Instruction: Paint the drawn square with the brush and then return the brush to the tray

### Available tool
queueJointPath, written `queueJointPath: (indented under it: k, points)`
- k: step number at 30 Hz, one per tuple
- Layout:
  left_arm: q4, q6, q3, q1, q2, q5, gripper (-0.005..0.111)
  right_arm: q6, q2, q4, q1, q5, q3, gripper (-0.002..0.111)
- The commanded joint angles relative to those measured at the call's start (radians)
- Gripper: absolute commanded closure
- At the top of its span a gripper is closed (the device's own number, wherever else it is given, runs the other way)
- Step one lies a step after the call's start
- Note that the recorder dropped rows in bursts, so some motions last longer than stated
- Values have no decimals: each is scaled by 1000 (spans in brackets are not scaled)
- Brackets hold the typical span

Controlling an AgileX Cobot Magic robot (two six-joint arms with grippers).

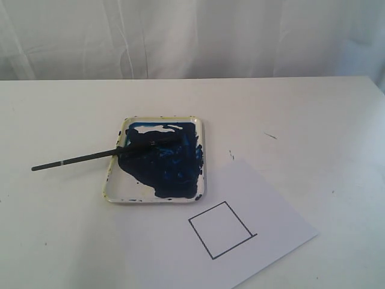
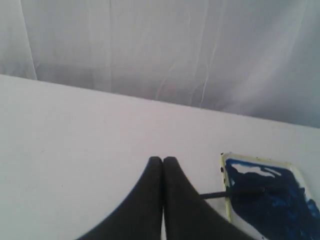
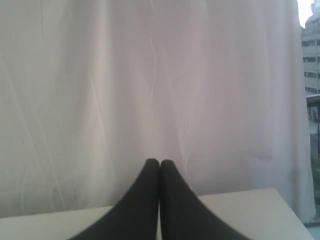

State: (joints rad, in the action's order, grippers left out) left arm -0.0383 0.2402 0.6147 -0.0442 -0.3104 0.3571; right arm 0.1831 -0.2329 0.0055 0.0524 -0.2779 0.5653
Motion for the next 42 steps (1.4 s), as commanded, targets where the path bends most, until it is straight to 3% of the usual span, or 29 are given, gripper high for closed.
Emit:
queueJointPath:
  k: [1, 10, 15, 22, 23, 25, 28, 31, 36, 42]
  points:
    - [-10, -34, 126, -3, -155, 158, 107, -29, -133, 3, -3, -89, 108, 108]
    - [-10, -120, 360, -3, -443, 297, 107, -162, -448, 9, -3, -310, 338, 108]
    - [-10, -148, 433, -3, -593, 297, 107, -513, -624, 232, -2, -334, 382, 101]
    - [-10, -196, 446, -3, -740, 288, 107, -935, -837, 586, -2, -390, 382, 62]
    - [-10, -196, 446, -3, -779, 288, 107, -956, -895, 617, -2, -466, 402, 50]
    - [-12, -196, 446, -3, -842, 275, 107, -959, -998, 618, -2, -591, 460, 40]
    - [-12, -231, 453, -3, -911, 253, 107, -1122, -1098, 618, 12, -641, 510, 43]
    - [-51, -267, 539, -3, -1012, 351, 107, -1350, -1189, 618, 78, -648, 510, 45]
    - [-281, -565, 633, -3, -1137, 398, 107, -1597, -1285, 616, 146, -670, 508, 45]
    - [-283, -613, 635, -3, -1203, 395, 107, -1599, -1350, 533, 150, -629, 504, 45]
